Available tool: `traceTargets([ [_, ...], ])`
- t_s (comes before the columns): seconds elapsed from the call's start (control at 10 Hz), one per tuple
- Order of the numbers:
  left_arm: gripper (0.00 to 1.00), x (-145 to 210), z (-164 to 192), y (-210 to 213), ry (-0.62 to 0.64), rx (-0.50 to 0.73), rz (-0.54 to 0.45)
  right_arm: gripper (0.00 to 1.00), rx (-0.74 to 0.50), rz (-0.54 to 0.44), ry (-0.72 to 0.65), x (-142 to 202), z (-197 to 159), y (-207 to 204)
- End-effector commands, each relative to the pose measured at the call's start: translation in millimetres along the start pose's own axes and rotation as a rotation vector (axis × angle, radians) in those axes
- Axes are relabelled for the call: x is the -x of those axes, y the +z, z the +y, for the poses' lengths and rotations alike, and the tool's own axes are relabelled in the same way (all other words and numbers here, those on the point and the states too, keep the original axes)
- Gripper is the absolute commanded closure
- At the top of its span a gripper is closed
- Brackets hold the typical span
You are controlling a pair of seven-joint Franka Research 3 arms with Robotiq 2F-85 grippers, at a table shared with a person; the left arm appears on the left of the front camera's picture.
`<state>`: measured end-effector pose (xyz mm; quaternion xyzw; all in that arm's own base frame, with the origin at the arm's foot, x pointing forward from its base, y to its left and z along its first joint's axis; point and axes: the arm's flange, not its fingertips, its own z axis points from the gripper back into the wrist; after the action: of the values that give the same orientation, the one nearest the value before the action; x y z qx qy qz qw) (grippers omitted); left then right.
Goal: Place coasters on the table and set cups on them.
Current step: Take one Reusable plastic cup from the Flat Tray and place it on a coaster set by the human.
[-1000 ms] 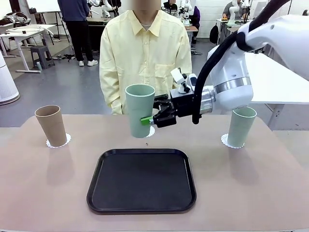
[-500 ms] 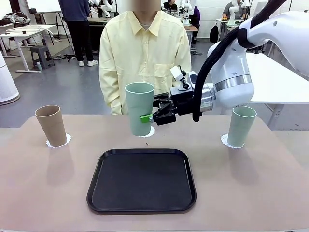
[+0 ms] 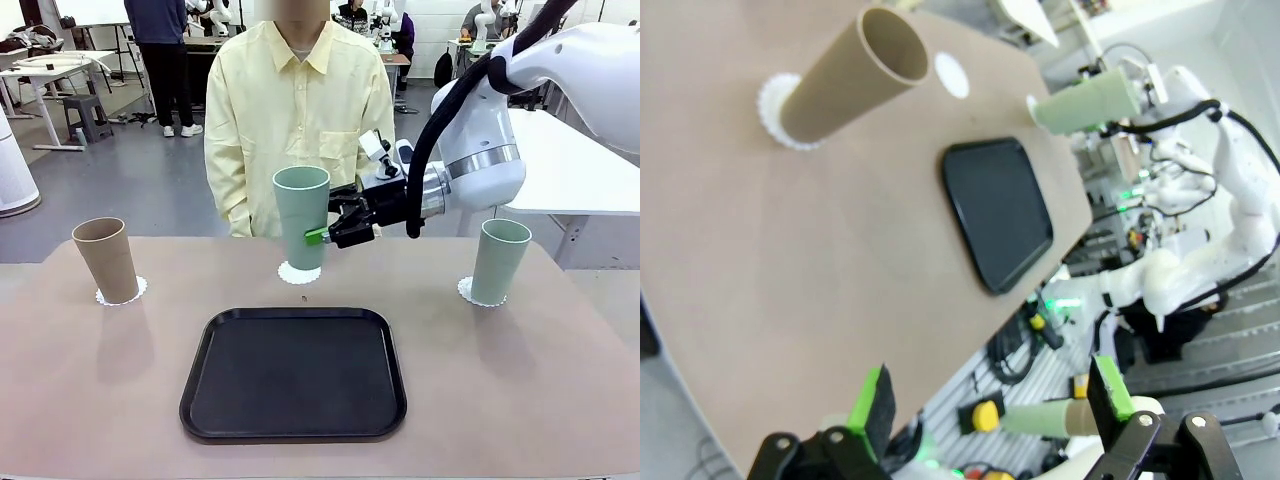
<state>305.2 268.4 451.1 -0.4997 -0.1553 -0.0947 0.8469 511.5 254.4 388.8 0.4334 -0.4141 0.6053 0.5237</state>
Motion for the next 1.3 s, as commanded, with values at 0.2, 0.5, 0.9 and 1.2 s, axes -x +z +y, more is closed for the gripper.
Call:
traceTargets([
  [0.2,0.00,-1,-3,1,0.011,0.013,-0.017,0.17,-0.021,-0.024,0.011,6,-69,-1],
  [0.5,0.00,-1,-3,1,0.011,0.013,-0.017,0.17,0.009,-0.024,-0.026,7,-101,-6],
  [0.9,0.00,-1,-3,1,0.011,0.013,-0.017,0.17,0.023,-0.032,-0.014,13,-96,-5],
  [1.2,0.00,-1,-3,1,0.011,0.013,-0.017,0.17,0.023,-0.032,-0.014,13,-96,-5],
])
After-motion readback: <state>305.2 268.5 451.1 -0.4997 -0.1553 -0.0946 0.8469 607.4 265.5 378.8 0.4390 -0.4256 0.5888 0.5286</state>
